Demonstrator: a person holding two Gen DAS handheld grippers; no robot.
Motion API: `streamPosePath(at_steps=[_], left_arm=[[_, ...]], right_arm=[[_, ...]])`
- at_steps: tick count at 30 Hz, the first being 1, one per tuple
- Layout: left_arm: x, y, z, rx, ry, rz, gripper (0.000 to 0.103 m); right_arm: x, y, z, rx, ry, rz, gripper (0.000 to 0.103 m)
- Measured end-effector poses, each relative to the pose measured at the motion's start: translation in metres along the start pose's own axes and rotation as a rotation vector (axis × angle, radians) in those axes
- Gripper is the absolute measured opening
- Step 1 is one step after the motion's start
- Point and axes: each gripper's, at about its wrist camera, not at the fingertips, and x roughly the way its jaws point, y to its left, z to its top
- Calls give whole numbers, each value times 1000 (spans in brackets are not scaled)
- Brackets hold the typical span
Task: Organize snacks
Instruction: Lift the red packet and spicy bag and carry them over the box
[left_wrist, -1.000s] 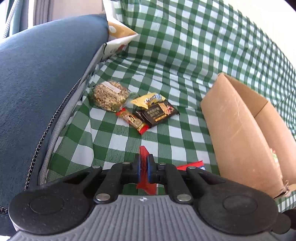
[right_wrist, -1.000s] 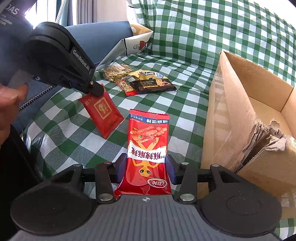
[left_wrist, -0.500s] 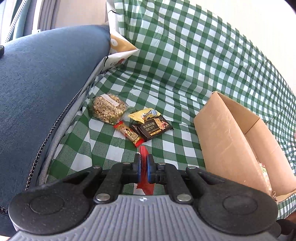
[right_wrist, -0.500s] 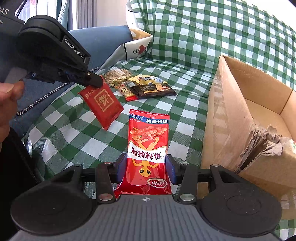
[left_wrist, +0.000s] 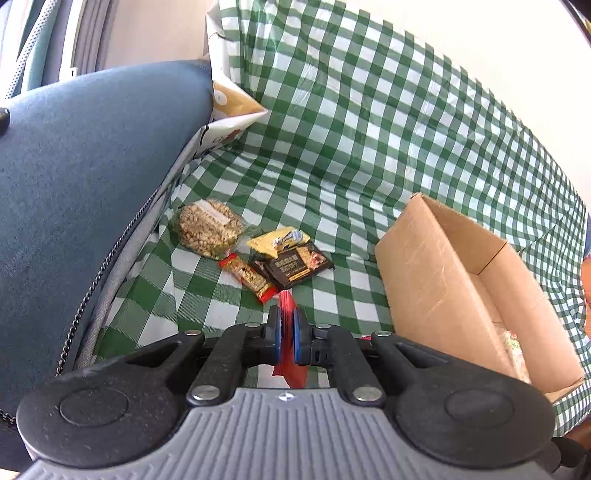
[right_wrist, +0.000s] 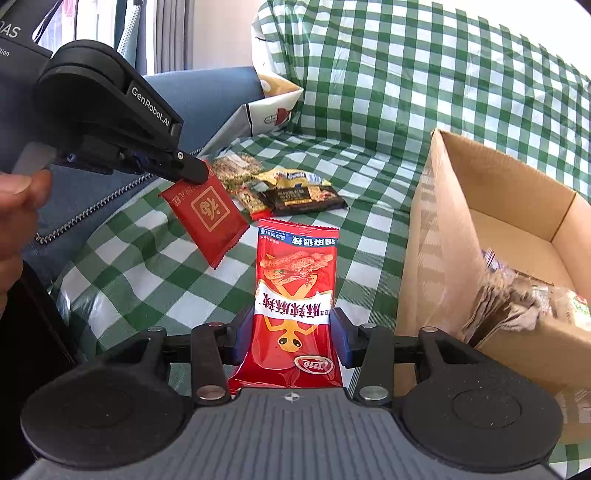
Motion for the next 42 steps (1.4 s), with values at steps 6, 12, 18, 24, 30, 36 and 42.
streamPosePath(at_steps=[6,12,18,24,30,36,42], left_arm=[[-18,-8,8,5,-37,-21,6],[-39,-19,19,11,-82,-42,6],[-60,-32,28,21,-125,-62,6],[-83,-53,36,42,-178,-92,6],[-90,-77,36,83,-196,-121,6],[-80,-88,29,116,-201,-171,6],[-69,-96,28,102,-202,-221,6]], right_arm=[[-15,0,9,12,-55,-1,46],[-33,-6,21,46,-119,-9,46],[-55,-17,35,58,-202,-22,45],[-83,-48,65,93,-293,-46,45],[-107,-103,93,125,-385,-127,45],[-109,-156,91,131,-404,-251,45],[-111,-175,72,197,-409,-283,45]])
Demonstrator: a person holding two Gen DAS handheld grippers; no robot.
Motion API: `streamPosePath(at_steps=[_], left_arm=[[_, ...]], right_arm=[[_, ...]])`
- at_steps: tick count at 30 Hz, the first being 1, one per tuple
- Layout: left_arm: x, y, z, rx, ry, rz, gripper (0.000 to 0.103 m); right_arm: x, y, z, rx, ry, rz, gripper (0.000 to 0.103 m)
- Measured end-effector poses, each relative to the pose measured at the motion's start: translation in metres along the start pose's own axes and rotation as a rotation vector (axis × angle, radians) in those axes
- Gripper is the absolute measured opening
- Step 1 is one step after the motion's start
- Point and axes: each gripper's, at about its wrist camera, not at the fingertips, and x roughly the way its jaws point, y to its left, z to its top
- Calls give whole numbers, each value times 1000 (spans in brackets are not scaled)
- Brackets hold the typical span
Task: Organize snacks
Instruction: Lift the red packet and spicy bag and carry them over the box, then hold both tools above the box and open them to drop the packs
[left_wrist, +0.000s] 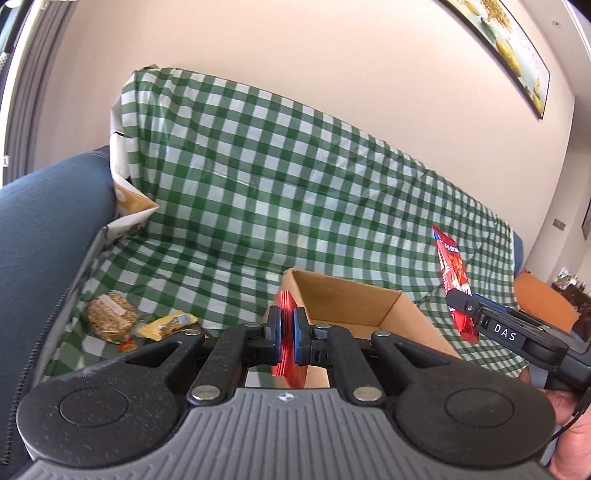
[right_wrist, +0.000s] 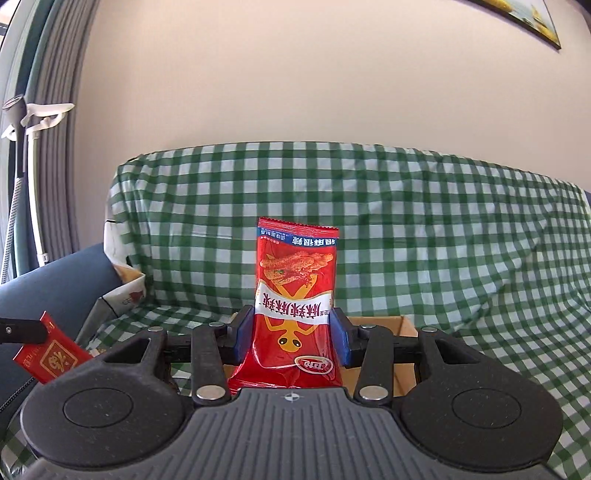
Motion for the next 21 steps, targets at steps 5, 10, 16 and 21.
streamPosePath(at_steps=[5,10,16,21], left_arm=[[10,-11,-1,28,-3,-32,6],[19,-23,5,39,-6,-68,6],[39,-49,27,53,-38,-130,6],[64,-77,42,65,-62,-190,6]], right_arm=[[-9,0,-4,-28,-17,-7,45],[-7,-6,-3,-36,-12,-20,45],[-11,-12,-2,-26,-24,-53,45],[-13,-16,-3,-33,-23,-84,45]])
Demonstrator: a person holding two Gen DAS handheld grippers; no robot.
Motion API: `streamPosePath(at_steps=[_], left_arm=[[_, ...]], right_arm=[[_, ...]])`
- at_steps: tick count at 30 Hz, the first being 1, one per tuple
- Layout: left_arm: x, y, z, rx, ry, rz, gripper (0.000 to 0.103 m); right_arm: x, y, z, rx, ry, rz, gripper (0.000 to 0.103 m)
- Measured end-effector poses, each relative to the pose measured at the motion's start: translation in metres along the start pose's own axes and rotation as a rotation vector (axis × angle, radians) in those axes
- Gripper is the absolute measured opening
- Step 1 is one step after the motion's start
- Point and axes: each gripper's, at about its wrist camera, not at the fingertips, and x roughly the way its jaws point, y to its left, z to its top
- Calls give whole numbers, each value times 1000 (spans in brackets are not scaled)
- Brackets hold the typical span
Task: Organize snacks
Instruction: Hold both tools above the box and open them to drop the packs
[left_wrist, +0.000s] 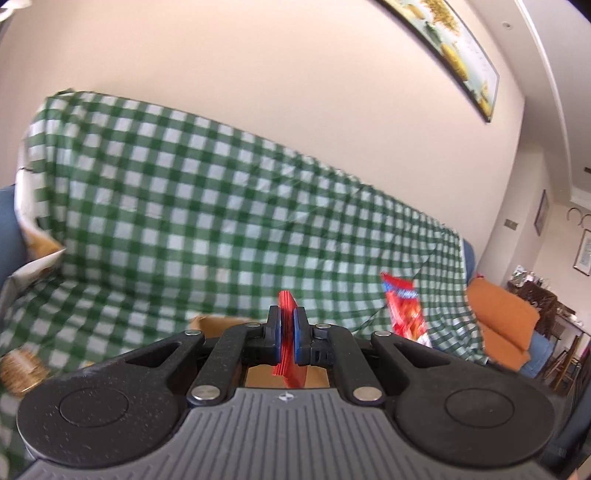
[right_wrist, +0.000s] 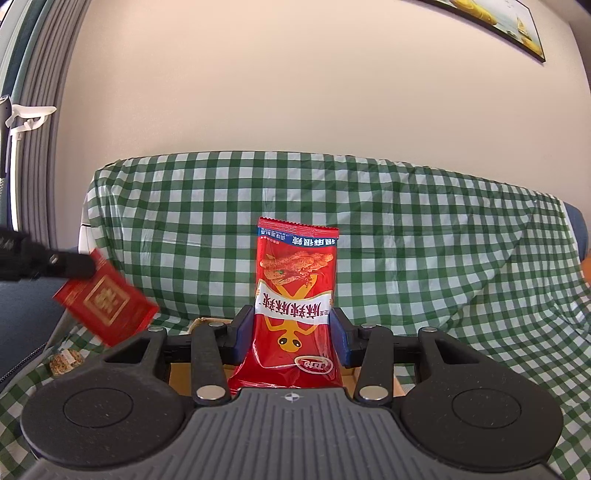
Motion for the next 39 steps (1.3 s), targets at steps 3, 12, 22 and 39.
streamPosePath(at_steps=[3,12,22,39], left_arm=[[21,-12,6,6,-1,-41,6],[48,-18,-15,52,2,-111,6],[55,3,-26,40,40,-64,6],[61,-8,-23,41,29,-72,6]], right_arm=[[0,-3,-1,0,2,-21,45],[2,-8,-2,30,12,-79,45],[15,-2,0,30,24,-109,45],[24,4,0,3,40,-113,46]])
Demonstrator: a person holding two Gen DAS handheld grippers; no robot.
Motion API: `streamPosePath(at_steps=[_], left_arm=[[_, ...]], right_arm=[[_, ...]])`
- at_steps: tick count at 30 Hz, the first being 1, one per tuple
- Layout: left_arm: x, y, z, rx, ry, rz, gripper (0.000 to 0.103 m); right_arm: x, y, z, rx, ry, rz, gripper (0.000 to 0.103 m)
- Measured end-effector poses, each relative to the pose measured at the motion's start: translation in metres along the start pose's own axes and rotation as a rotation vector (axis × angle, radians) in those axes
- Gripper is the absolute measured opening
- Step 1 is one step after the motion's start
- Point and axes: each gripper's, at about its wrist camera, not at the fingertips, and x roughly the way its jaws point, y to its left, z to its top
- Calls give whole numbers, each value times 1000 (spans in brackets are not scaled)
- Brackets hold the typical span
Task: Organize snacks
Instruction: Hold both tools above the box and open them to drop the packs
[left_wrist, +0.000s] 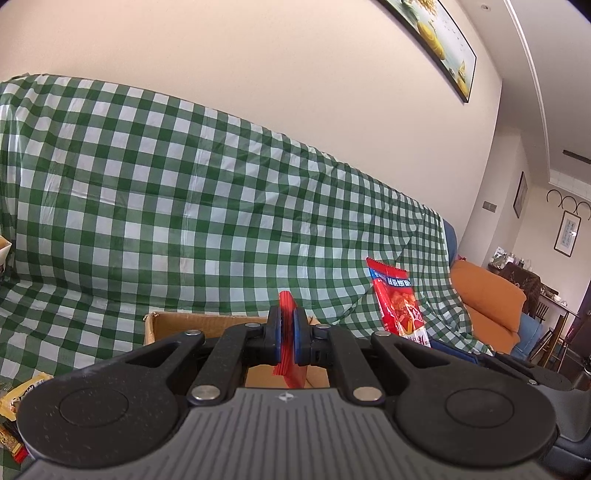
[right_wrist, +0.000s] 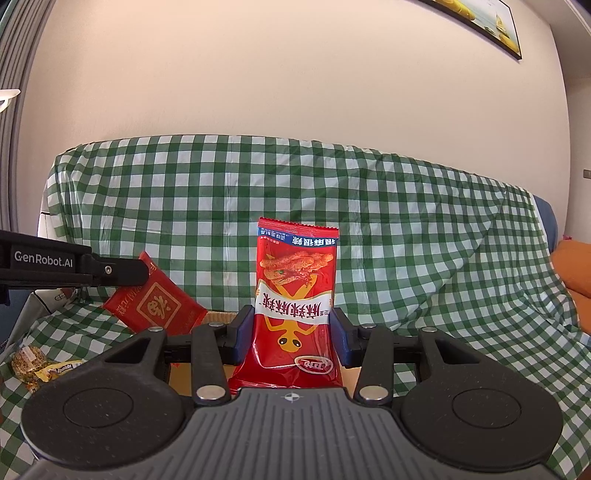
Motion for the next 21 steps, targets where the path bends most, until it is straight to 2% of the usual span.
streamPosePath(at_steps=[21], left_arm=[[3,-1,-1,-3,-1,0,6]], right_arm=[[-3,0,0,-22,7,7,46]])
